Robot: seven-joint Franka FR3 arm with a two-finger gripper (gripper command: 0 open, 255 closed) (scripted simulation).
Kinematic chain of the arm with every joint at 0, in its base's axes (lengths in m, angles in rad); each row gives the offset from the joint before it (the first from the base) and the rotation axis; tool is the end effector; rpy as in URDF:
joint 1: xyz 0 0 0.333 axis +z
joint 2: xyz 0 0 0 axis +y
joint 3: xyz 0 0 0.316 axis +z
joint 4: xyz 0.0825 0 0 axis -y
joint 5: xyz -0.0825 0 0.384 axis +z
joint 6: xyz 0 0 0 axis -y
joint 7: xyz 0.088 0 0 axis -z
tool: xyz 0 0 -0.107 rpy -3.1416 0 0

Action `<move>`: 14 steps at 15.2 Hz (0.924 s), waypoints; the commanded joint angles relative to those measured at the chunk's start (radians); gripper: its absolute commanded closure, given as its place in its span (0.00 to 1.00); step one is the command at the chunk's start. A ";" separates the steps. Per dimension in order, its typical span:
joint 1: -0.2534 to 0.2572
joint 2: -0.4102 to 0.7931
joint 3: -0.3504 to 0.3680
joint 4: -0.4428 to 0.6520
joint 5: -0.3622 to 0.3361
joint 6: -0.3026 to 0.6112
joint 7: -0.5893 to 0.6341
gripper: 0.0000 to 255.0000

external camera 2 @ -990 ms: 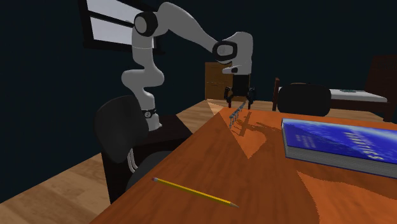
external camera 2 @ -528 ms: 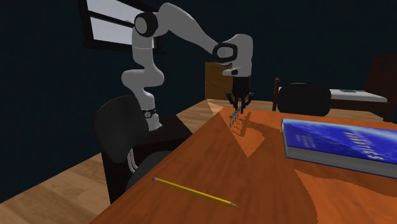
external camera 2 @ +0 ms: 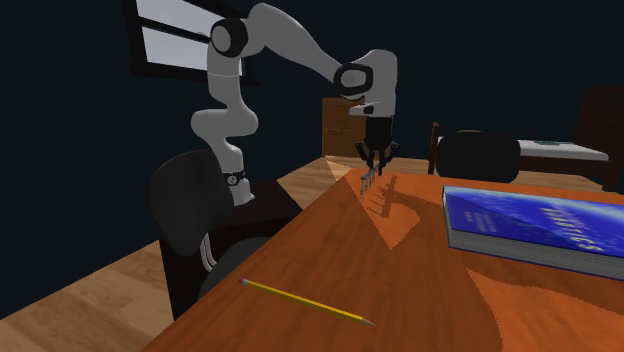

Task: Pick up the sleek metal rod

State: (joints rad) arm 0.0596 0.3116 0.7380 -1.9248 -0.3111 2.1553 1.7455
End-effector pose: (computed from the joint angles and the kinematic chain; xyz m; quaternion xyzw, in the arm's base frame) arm 0.4488 0.4099 0.3679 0.9205 -0.3899 0.0269 0.0011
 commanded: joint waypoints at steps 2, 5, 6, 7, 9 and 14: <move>-0.007 -0.020 0.009 0.018 0.020 -0.032 -0.015 1.00; -0.014 -0.040 0.016 0.037 0.039 -0.065 -0.029 1.00; -0.015 -0.046 0.019 0.044 0.045 -0.076 -0.033 1.00; -0.017 -0.052 0.021 0.052 0.051 -0.088 -0.037 1.00; -0.020 -0.063 0.025 0.067 0.062 -0.110 -0.045 1.00; -0.024 -0.079 0.030 0.092 0.078 -0.147 -0.057 1.00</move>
